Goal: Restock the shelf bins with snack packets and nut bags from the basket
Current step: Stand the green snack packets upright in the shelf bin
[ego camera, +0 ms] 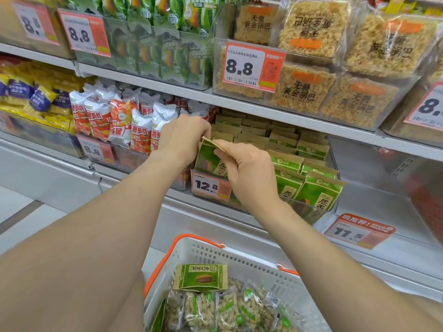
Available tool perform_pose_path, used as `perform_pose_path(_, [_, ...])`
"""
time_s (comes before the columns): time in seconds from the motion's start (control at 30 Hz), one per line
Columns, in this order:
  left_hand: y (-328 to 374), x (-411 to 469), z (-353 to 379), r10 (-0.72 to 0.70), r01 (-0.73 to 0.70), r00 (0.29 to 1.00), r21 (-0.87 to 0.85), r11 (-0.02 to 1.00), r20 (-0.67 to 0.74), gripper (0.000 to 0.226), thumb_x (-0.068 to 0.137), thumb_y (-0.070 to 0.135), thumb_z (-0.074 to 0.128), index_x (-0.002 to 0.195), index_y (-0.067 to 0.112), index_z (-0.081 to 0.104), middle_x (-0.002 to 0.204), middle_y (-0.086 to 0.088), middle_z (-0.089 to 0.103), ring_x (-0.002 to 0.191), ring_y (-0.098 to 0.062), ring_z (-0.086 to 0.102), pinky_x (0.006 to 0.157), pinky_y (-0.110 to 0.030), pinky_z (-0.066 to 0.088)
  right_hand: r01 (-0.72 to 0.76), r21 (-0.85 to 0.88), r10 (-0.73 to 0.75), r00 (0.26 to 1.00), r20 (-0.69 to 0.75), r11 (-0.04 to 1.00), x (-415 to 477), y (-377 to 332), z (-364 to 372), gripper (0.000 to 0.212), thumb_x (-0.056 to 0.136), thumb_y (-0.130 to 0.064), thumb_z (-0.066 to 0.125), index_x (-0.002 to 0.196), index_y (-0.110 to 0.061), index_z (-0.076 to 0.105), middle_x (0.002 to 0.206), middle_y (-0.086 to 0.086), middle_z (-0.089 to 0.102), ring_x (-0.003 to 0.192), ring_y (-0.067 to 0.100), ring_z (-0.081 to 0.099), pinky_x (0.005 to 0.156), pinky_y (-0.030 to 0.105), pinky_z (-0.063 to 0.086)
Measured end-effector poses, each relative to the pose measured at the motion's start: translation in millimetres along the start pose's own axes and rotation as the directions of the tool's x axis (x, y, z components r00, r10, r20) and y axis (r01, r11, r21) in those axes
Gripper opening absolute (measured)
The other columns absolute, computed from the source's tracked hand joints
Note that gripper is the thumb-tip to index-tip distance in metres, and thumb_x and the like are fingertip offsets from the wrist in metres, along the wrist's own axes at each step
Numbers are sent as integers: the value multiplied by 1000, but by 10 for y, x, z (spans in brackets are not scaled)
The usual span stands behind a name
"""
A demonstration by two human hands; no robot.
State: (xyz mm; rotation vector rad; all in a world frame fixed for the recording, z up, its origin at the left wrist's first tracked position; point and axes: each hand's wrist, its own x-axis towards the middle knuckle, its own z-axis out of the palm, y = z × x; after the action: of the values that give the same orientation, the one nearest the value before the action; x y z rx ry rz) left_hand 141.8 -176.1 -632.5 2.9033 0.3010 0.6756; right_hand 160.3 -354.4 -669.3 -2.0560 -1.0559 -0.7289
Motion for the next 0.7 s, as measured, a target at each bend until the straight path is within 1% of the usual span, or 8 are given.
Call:
perform_pose_path(0.1, [-44, 45, -11, -10, 12, 1000, -74, 997, 23, 43, 83, -11, 57, 90, 29, 73, 94, -2, 60, 92, -29, 52, 66, -39, 41, 18, -172, -15, 1000, 16, 985, 130, -36, 1, 21, 98, -27, 69, 117, -28, 79, 81, -4, 73, 89, 28, 52, 76, 43, 44])
perform_pose_path(0.23, [-157, 124, -14, 3, 19, 996, -256, 966, 85, 43, 90, -8, 54, 95, 25, 80, 92, -5, 70, 87, -27, 63, 72, -35, 51, 53, -364, 9, 986, 167, 930, 305, -38, -23, 22, 101, -41, 62, 116, -36, 78, 83, -6, 72, 95, 25, 45, 83, 44, 35])
perform_pose_path(0.33, [-191, 151, -25, 4, 33, 993, -303, 952, 120, 43, 92, -11, 56, 96, 24, 81, 94, -6, 72, 85, -25, 66, 71, -32, 55, 89, -453, 26, 970, 242, 887, 435, -33, 43, 25, 101, -45, 60, 115, -36, 78, 94, -6, 67, 100, 25, 38, 84, 43, 30])
perform_pose_path(0.4, [-213, 157, -17, 0, 46, 990, -314, 948, 143, 40, 90, -13, 62, 96, 22, 81, 93, -3, 71, 87, -22, 66, 73, -34, 56, 120, -500, 39, 954, 297, 858, 492, -51, 121, 27, 100, -47, 60, 115, -34, 78, 104, -5, 57, 102, 26, 33, 84, 43, 27])
perform_pose_path(0.5, [-233, 151, -26, -6, 64, 989, -394, 917, 146, 21, 92, 5, 76, 88, 26, 79, 85, 5, 72, 82, -12, 67, 86, -32, 56, 118, -543, 87, 937, 337, 831, 461, -62, 213, 24, 97, -48, 64, 113, -37, 77, 112, -1, 42, 109, 30, 33, 92, 47, 28])
perform_pose_path(0.57, [-223, 131, -46, -9, 76, 987, -429, 900, 158, 16, 94, 12, 78, 87, 26, 78, 74, 11, 67, 65, -4, 63, 76, -27, 57, 102, -553, 107, 937, 333, 827, 410, -56, 228, 24, 97, -50, 64, 112, -37, 78, 115, 1, 40, 112, 32, 31, 98, 51, 28])
perform_pose_path(0.63, [-202, 115, -68, -13, 89, 985, -442, 893, 171, 15, 95, 12, 76, 87, 25, 76, 70, 10, 65, 54, -7, 62, 67, -26, 59, 105, -580, 123, 932, 340, 808, 377, -80, 234, 27, 96, -51, 64, 111, -33, 78, 118, 3, 39, 115, 34, 30, 101, 53, 25])
perform_pose_path(0.7, [-182, 114, -86, -12, 66, 991, -405, 912, 136, 12, 96, 14, 75, 90, 25, 77, 76, 10, 66, 59, -8, 63, 74, -33, 62, 99, -622, 142, 935, 326, 777, 351, -131, 240, 26, 94, -49, 67, 105, -29, 79, 119, 5, 41, 116, 35, 32, 101, 54, 23])
